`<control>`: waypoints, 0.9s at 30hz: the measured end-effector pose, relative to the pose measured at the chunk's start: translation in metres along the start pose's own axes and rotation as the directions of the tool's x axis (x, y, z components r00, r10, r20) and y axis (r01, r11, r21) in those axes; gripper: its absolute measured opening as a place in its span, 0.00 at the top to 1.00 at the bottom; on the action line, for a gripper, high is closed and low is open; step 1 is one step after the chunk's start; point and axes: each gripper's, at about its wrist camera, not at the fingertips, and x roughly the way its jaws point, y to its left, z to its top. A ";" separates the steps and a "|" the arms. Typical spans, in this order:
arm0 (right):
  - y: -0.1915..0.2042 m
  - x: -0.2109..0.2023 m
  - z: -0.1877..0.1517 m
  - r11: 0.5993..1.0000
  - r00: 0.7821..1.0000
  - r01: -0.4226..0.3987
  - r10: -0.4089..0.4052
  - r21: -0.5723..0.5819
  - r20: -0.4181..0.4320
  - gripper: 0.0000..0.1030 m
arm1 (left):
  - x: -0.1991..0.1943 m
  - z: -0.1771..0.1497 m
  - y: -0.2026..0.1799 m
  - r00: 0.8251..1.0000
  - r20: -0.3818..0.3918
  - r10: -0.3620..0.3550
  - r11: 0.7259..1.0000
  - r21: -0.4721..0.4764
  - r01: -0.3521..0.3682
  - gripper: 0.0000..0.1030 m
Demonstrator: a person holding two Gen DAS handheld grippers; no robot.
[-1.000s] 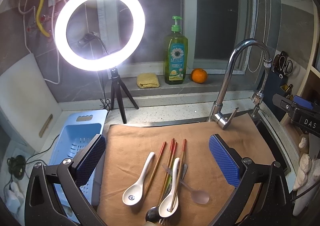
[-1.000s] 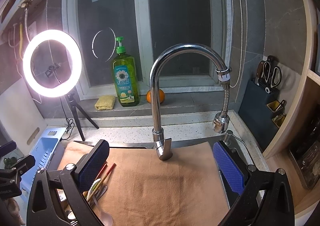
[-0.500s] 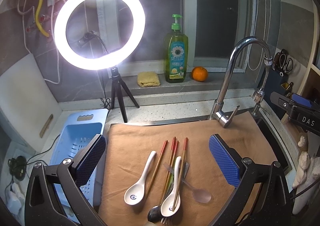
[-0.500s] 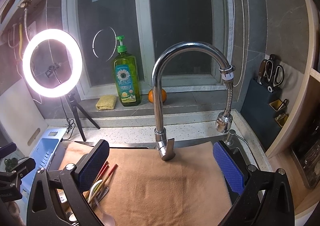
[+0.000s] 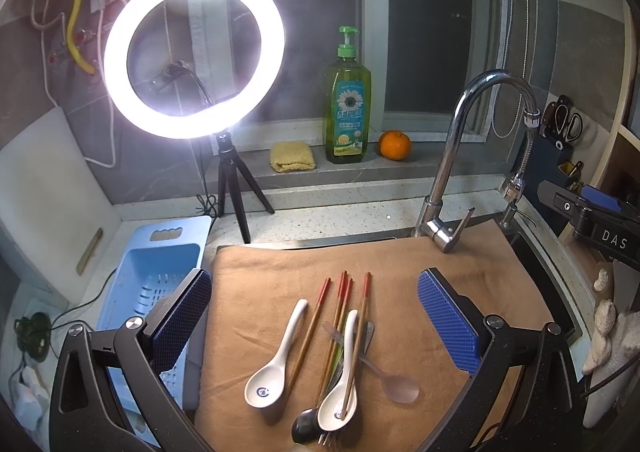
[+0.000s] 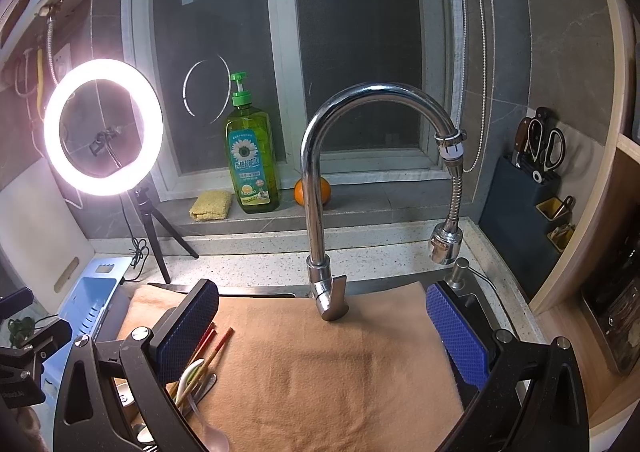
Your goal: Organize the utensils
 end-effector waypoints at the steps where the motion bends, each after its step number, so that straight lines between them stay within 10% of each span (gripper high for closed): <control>1: 0.000 0.000 0.000 1.000 1.000 0.000 0.000 0.001 -0.001 0.00 | 0.000 0.000 0.000 1.000 0.000 0.000 1.000 0.001 0.000 0.01; 27: 0.013 0.008 -0.001 1.000 1.000 -0.008 0.008 -0.010 -0.026 0.00 | 0.006 -0.004 0.010 1.000 -0.023 0.000 1.000 -0.003 -0.001 0.01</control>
